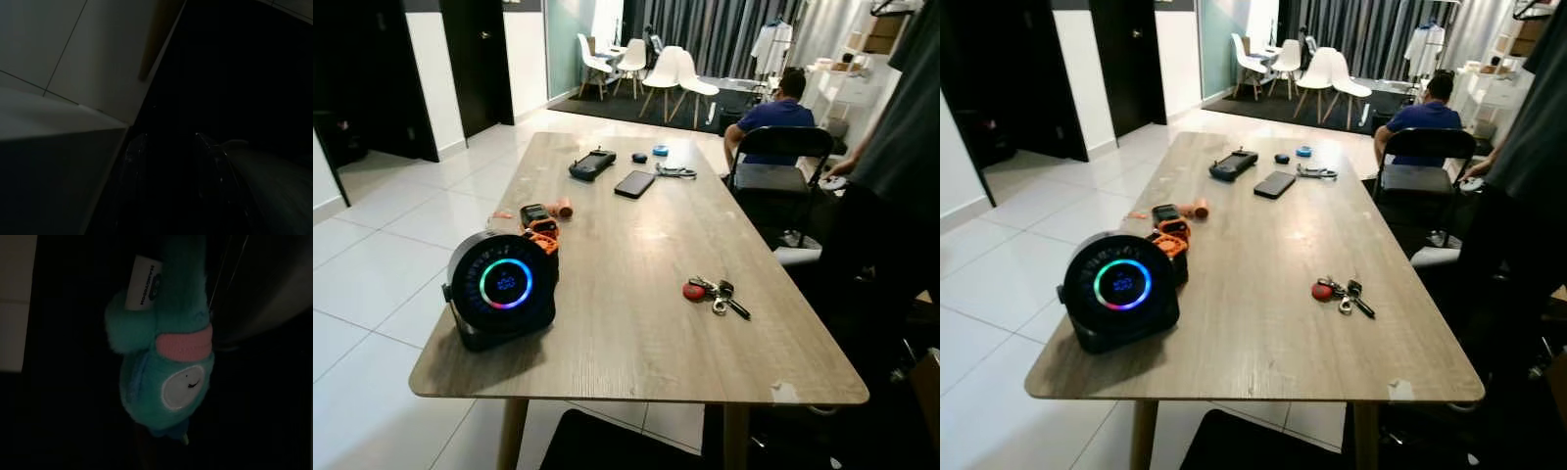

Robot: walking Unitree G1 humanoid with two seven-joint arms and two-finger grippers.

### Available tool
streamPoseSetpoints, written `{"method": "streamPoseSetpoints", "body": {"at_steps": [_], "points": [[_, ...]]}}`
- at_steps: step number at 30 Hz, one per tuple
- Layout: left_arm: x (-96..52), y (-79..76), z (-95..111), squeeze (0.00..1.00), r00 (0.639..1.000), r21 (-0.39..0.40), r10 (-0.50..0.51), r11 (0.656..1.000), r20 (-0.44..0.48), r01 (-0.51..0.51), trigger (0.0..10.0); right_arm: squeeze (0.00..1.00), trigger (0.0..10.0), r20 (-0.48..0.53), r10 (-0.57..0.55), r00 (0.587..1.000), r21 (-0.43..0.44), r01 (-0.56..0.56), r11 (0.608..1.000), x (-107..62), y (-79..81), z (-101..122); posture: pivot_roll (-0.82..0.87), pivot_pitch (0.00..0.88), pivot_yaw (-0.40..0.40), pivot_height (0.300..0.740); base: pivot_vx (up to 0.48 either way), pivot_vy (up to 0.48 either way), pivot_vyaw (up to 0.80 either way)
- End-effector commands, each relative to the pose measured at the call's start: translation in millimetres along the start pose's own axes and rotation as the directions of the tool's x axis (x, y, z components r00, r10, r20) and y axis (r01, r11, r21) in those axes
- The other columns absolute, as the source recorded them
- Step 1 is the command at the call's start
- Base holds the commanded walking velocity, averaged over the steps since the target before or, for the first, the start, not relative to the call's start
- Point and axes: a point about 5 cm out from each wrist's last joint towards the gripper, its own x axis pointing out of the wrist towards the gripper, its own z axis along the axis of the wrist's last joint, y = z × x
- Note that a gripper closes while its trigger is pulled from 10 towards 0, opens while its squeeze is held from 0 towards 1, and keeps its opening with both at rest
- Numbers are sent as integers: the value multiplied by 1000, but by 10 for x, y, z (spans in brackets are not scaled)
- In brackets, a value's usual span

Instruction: Hang keys on a hook

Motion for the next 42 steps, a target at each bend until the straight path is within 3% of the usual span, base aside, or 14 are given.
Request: {"method": "streamPoseSetpoints", "body": {"at_steps": [1,8,15,22,42], "points": [[-17,23,-28,0,1000,11,-5,1000,-7,5,10000,0,10000,-62,23,998,-71,-28,997,-21,15,-106,30,95,-31,740,0,0,0],[8,-32,-9,0,999,21,-36,999,0,36,10000,0,10000,-71,42,997,-95,-49,994,-9,60,-100,35,82,-35,740,0,0,0],[18,-80,-26,0,999,39,-46,998,-13,46,10000,0,10000,-36,65,997,-114,-69,991,-98,41,-255,32,74,-36,740,0,0,0],[19,-58,-36,0,999,45,-36,998,-30,37,10000,0,10000,-47,71,996,-154,-78,985,-131,16,-315,32,72,-35,740,0,0,0],[-30,52,-90,0,998,13,-24,1000,-51,25,10000,0,10000,-38,76,996,-145,-81,986,-171,-9,-373,36,88,-38,740,0,0,0]]}}
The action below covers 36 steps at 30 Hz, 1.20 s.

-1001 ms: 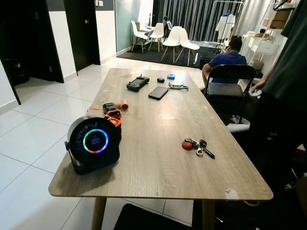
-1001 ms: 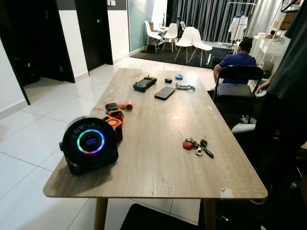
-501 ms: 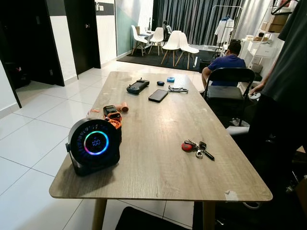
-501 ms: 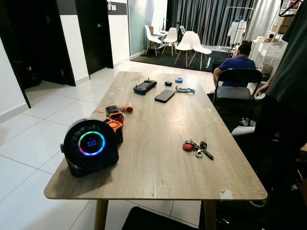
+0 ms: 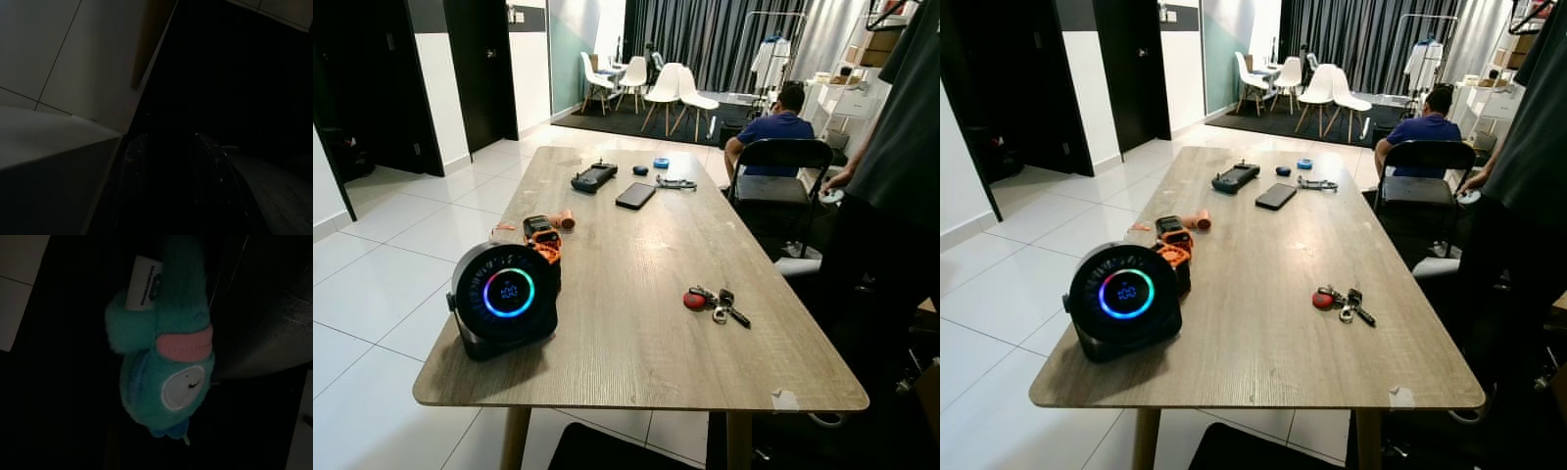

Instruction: Hang keys on a hook

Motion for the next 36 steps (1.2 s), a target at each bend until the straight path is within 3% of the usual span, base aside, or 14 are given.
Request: {"method": "streamPoseSetpoints", "body": {"at_steps": [1,11,36], "points": [[-54,77,-82,0,999,1,17,1000,-34,-17,10000,0,10000,1,-5,1000,-5,5,1000,-14,-31,-11,37,88,-39,740,0,0,0],[-42,35,-79,0,1000,-3,14,1000,-27,-14,10000,0,10000,0,1,1000,-11,-1,1000,-16,-26,-15,40,91,-41,740,-154,0,0],[7,52,31,0,1000,-2,16,1000,-3,-16,10000,0,10000,3,4,1000,-13,-4,1000,3,-9,16,47,83,-40,740,-315,0,0]]}}
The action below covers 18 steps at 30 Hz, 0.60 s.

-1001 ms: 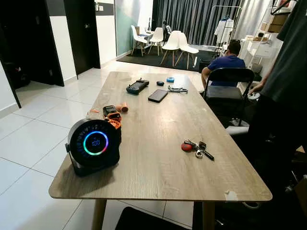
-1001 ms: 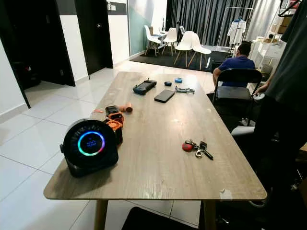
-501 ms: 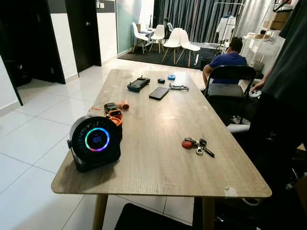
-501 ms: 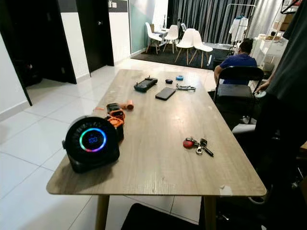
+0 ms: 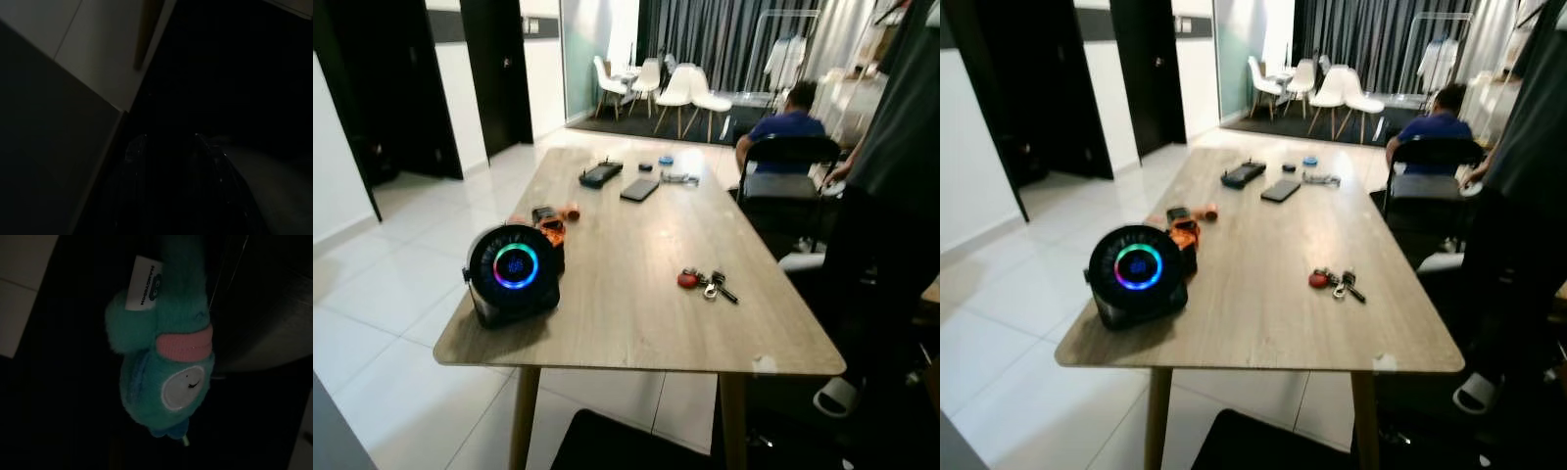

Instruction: Hang keys on a hook

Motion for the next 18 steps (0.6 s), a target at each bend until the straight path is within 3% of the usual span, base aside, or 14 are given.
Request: {"method": "streamPoseSetpoints", "body": {"at_steps": [1,6,18], "points": [[-17,79,10,0,1000,-1,22,1000,-1,-22,10000,0,10000,-11,10,1000,0,-10,1000,-6,39,-39,49,83,-40,740,-326,0,0],[4,77,63,0,1000,8,22,1000,18,-22,10000,0,10000,-6,14,1000,-2,-14,1000,-4,46,-32,50,82,-40,740,-295,0,0],[47,6,162,0,998,39,-1,999,70,-1,10000,0,10000,1,18,1000,-10,-18,1000,1,63,-22,51,81,-42,740,0,0,0]]}}
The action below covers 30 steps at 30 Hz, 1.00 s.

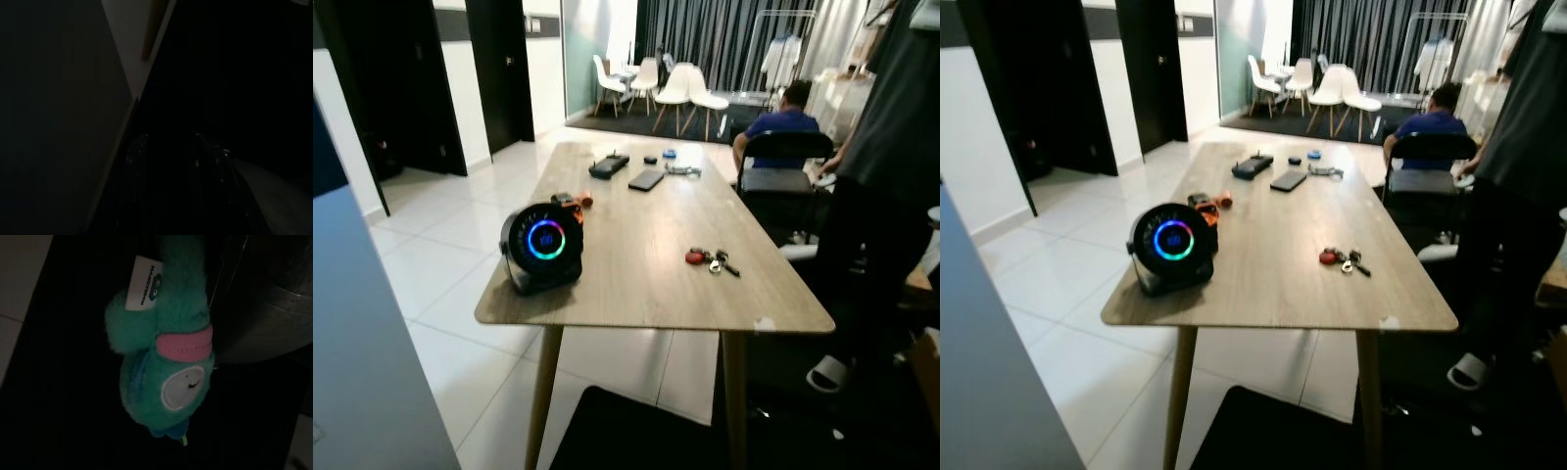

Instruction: Hang keys on a hook

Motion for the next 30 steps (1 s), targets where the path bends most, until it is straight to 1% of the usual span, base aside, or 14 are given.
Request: {"method": "streamPoseSetpoints", "body": {"at_steps": [1,3,7,8,9,10,14,16,30], "points": [[28,-15,73,0,999,16,-8,1000,32,7,10000,0,10000,-1,-2,1000,-14,2,1000,-5,-13,-2,52,80,-45,740,0,0,0],[42,-31,107,0,999,20,-14,1000,48,13,10000,0,10000,-1,-2,1000,-18,2,1000,-5,-14,-1,52,80,-45,740,0,0,0],[68,-57,177,0,996,25,-27,999,81,25,10000,0,10000,8,-12,1000,3,12,1000,-7,-17,-1,51,81,-42,740,0,0,0],[76,-69,199,0,995,28,-32,999,91,30,10000,0,10000,8,-7,1000,-15,7,1000,-6,-18,5,51,82,-41,740,0,0,0],[76,-69,199,0,995,28,-32,999,91,30,10000,0,10000,8,-7,1000,-15,7,1000,-6,-18,5,51,82,-41,740,0,0,0],[86,-86,224,0,994,33,-40,999,102,37,10000,0,10000,4,5,1000,-43,-4,999,-4,-17,11,52,83,-40,740,0,0,0],[93,-100,243,0,993,35,-45,999,111,42,10000,0,10000,4,11,1000,-52,-10,999,-3,-15,14,52,83,-40,740,0,0,0],[105,-126,277,0,990,38,-54,998,129,49,10000,0,10000,6,18,1000,-62,-18,998,-4,-13,18,53,84,-40,740,0,0,0],[95,-164,327,0,981,44,-74,997,181,67,10000,0,10000,-2,27,1000,-91,-27,996,-8,-13,9,50,72,-43,740,0,0,784]]}}
